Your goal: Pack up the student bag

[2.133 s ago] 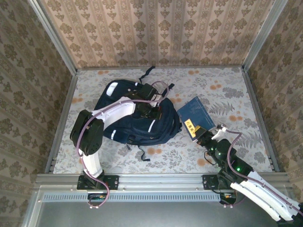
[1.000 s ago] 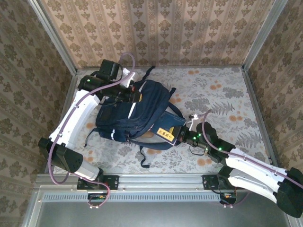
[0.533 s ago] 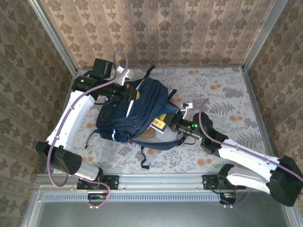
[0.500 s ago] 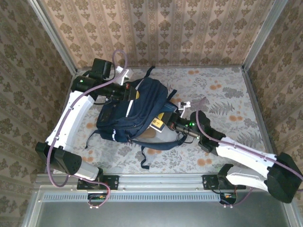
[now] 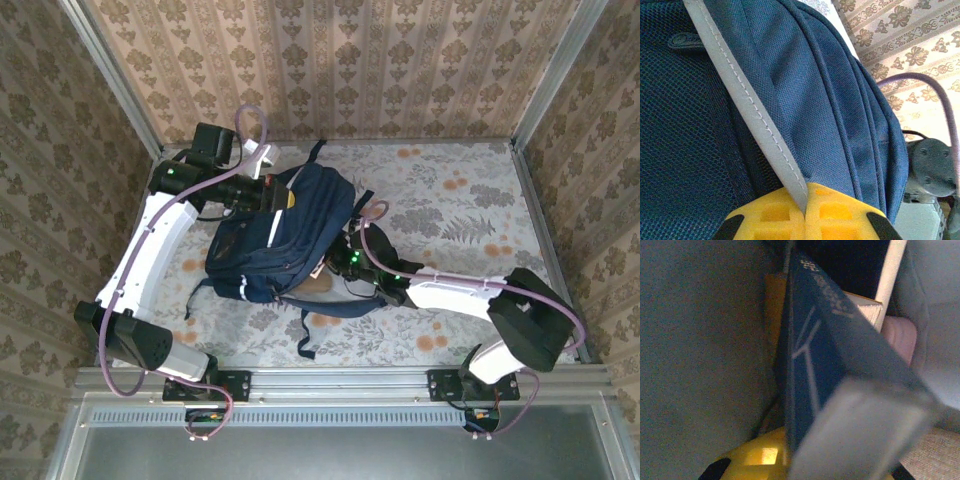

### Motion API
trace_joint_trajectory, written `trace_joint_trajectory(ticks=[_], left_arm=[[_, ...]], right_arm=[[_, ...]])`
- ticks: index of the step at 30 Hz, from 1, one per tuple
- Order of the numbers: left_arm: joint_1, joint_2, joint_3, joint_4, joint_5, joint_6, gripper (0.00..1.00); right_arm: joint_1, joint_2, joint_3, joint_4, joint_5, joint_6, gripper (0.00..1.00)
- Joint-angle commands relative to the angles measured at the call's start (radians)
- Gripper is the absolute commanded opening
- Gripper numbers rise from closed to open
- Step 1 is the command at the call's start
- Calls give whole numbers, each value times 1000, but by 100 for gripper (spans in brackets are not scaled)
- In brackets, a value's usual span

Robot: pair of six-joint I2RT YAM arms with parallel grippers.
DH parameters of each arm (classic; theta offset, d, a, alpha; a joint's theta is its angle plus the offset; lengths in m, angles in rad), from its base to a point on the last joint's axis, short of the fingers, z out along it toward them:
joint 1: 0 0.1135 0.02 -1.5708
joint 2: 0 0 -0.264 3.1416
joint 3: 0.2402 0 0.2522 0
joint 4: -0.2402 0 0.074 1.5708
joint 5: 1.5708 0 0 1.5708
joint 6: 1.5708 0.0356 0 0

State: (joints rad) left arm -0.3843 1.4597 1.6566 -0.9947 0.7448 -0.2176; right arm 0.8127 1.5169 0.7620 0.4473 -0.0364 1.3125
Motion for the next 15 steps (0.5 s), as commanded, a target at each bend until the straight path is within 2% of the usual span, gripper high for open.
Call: trace_joint_trajectory(ticks=[1,12,15], left_arm=[[5,-56,69,157,135,-22,0],[4,-46,31,253,202,-106,0],[4,-43,26,271,214,-119,0]], right_arm=[[11,51,60,40,50,17,0],[78,299,288,131,99,16,15],[82,401,387,152,73,21,25]])
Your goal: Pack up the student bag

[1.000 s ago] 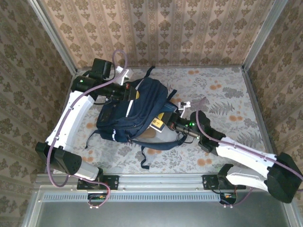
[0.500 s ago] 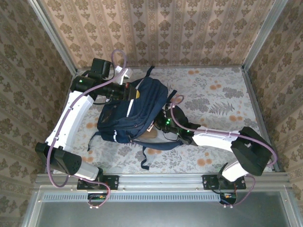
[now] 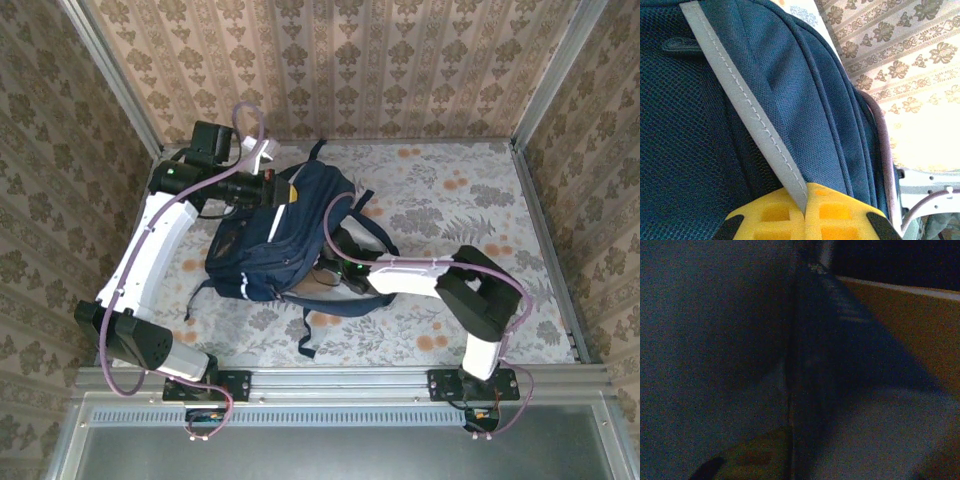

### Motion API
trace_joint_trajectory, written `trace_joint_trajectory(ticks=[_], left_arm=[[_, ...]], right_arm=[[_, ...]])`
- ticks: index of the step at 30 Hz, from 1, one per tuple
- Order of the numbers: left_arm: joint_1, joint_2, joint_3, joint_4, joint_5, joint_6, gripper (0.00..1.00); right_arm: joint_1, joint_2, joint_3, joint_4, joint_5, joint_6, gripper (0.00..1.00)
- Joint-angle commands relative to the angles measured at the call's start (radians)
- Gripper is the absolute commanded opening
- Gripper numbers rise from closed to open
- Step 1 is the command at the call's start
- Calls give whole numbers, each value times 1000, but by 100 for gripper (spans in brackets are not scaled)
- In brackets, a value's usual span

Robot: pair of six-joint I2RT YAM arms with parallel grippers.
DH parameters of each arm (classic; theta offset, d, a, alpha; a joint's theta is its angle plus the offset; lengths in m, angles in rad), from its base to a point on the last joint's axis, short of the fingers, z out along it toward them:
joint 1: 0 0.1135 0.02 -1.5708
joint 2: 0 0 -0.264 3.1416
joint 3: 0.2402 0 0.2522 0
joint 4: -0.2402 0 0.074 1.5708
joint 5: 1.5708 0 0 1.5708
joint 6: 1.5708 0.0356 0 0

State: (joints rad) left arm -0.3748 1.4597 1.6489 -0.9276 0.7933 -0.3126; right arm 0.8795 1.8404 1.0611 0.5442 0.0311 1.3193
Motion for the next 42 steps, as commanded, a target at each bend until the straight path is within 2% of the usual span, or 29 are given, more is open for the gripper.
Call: trace_joint_trajectory(ticks=[1,4,6,11,13,19,24,30,35,39,42], left_arm=[[-5,-42,31,205,165,-25,0],[-3,-41,23,203,154,-24,0],[4,-40,13,200,144,-22,0],[27,-39,-21,208,121,-28,0],[35,-38,-31,211,112,-34,0],[54,-47,-74,251,89,-70,0],[69,-53,-124,303,87,-116,0],[71,-56,-174,344,63,-157,0],[45,-30,-244,432,64,-222,0],[-20,7,-294,498,22,-260,0],[-75,52,-310,533,0,-275,0]], right_arm=[[12,116,118,58,-9,28,28],[1,211,179,125,-86,46,42],[4,207,162,164,-82,26,52],[-4,79,50,203,-62,-123,83],[-10,19,-2,206,-68,-170,85],[-24,-93,-136,204,-86,-234,84],[-61,-126,-264,342,-160,-213,83],[-112,-294,-444,334,-121,-266,79],[-157,-552,-561,94,17,-338,72],[-161,-804,-590,-237,201,-426,64],[-164,-966,-632,-341,248,-506,58]])
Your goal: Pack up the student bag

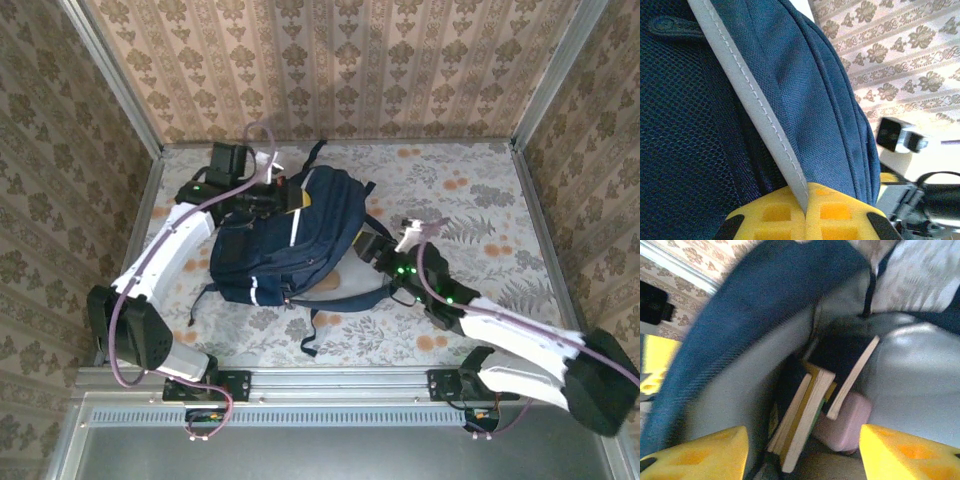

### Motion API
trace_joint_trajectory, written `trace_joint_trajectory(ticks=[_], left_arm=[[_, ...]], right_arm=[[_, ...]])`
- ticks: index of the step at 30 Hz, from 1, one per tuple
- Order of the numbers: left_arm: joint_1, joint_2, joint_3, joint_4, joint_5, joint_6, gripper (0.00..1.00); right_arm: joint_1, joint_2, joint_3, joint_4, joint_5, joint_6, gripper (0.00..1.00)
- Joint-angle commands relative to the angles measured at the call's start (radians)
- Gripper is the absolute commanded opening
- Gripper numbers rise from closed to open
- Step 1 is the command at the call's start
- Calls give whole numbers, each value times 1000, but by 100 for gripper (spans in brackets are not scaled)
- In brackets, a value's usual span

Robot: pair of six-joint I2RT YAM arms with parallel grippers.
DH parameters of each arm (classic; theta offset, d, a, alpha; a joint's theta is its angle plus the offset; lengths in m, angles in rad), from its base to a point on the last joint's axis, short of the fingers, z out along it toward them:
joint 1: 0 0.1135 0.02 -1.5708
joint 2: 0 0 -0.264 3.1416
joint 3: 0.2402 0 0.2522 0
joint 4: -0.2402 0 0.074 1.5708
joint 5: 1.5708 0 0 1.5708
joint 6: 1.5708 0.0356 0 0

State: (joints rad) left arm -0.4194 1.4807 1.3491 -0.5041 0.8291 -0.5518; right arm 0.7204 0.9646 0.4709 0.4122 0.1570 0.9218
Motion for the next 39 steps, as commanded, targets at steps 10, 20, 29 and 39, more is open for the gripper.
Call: trace_joint_trajectory(ticks=[10,20,29,39], left_arm=[[-146,183,-44,211,-141,-143,0],[-165,370,-3,371,-277,-315,0],[-96,498,61,505,-293,-490,0],[-55,389,55,460,-220,-470,51]], right_arm=[[-29,-349,-184,-310,46,-162,28],[90,-126,-60,-345,-76,-303,7],[307,205,116,-429,86,-346,27],[404,510,298,-382,222,-343,29]])
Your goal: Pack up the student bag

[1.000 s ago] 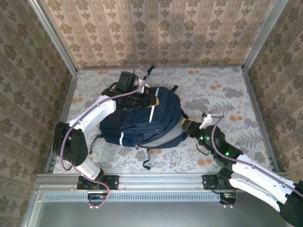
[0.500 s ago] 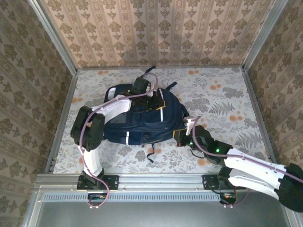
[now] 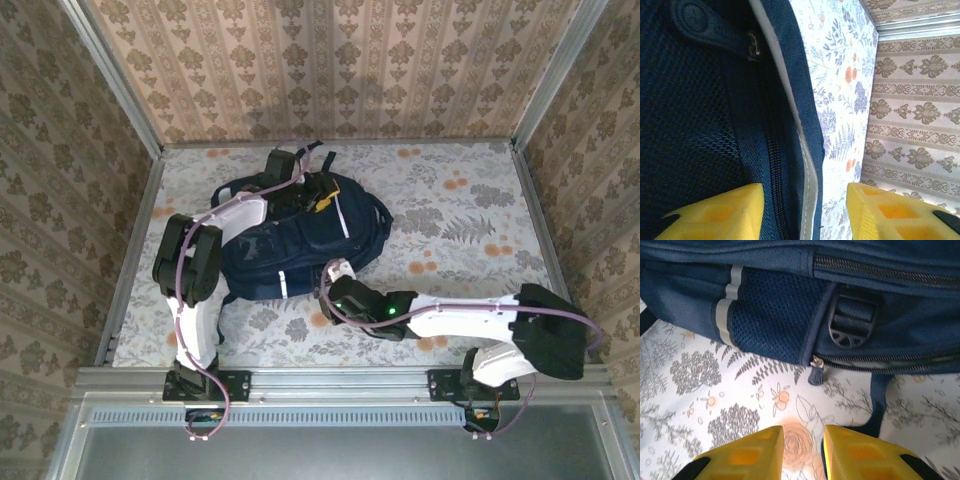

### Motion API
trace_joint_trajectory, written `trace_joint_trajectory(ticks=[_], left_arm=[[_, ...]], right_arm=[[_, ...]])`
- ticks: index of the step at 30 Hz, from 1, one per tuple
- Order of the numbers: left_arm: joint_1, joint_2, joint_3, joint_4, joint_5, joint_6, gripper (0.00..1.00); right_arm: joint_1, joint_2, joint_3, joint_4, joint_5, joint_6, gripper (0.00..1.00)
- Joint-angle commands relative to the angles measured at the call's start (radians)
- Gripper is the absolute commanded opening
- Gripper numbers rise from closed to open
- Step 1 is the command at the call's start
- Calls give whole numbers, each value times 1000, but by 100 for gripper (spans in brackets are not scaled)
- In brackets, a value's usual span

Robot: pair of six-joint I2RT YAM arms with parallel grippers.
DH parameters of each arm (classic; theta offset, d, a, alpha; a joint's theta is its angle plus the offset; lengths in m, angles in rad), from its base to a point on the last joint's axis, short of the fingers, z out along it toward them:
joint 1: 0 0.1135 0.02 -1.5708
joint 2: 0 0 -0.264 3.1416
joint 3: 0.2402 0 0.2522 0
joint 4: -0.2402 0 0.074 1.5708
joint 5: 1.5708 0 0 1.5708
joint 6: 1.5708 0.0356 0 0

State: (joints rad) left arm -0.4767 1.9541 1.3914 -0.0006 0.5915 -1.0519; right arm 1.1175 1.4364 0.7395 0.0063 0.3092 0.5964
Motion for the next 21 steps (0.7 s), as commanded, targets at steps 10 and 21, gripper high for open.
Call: trace_joint_trajectory(ticks=[10,21], left_arm=[[110,-422,-168,-225,0,184,55],[264,-493,-290,-183,119,233,55]], right_arm=[[-122,87,-267,692,-273,-322,32],[-176,213,-177,644,-347,-272,29]])
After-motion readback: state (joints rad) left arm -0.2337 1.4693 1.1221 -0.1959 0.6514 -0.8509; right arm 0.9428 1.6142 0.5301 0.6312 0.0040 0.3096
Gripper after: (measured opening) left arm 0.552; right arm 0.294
